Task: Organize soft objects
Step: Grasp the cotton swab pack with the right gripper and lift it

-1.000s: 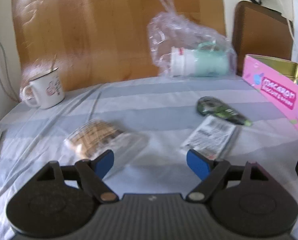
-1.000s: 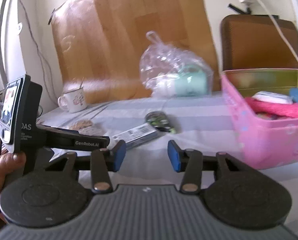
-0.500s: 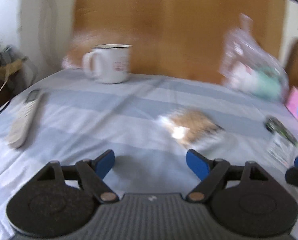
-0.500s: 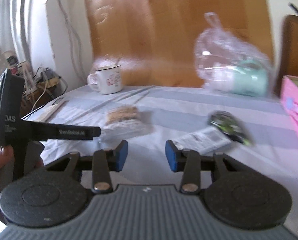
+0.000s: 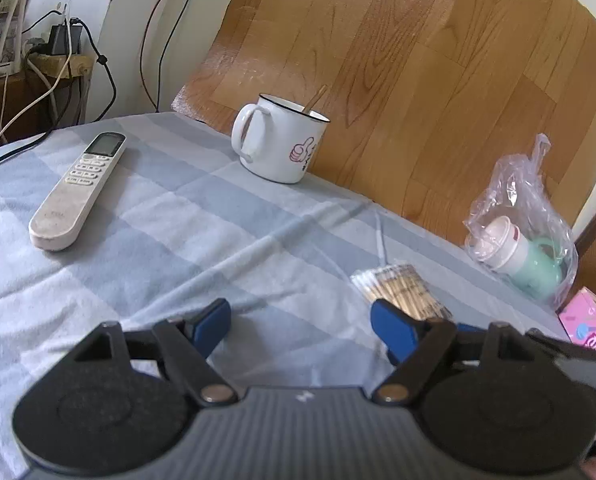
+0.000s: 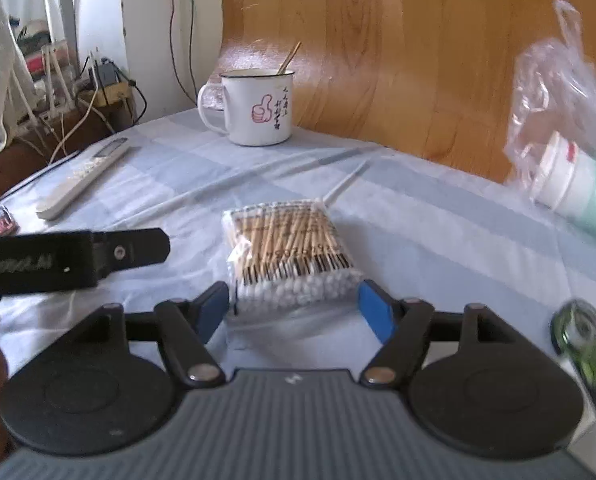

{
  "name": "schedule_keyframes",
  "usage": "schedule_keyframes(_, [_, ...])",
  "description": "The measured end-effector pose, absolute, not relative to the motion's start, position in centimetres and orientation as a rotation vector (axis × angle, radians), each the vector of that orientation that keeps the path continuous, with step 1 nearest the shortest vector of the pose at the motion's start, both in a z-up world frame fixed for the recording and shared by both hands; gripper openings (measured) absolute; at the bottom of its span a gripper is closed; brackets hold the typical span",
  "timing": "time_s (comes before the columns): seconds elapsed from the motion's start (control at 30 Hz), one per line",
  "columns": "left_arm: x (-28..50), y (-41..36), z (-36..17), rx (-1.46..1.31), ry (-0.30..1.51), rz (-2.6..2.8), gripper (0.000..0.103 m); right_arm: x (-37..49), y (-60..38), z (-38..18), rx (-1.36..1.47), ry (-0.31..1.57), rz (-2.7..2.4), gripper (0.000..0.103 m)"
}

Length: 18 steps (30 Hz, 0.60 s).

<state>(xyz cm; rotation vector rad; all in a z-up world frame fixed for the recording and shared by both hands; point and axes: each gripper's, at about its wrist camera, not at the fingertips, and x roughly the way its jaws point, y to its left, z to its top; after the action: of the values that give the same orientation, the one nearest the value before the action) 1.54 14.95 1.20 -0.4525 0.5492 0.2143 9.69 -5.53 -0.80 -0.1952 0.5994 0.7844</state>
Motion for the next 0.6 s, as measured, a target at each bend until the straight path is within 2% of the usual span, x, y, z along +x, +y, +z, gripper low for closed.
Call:
schedule_keyframes(0.07, [1.5, 14.8, 1.2, -0.447, 0.55, 0.218, 0.08, 9.6, -5.6, -0.8, -0.201, 0.589, 0.782, 0.066])
schedule_keyframes(0.1, [1.5, 14.7, 1.2, -0.442, 0.551, 0.219, 0.08, 9.6, -5.7, -0.8, -0.202, 0.578, 0.781, 0.057])
schedule_keyframes(0.3, [1.5, 14.4, 1.2, -0.42, 0.558, 0.227, 0.081, 7.8, -6.4, -0.9, -0.241, 0.543, 0.792, 0.028])
schedule_keyframes(0.6, [2.5, 12.3, 1.3, -0.278, 0.612, 0.227, 0.084, 0.1, -11.9, -1.4, -0.385, 0.455, 0.834, 0.022])
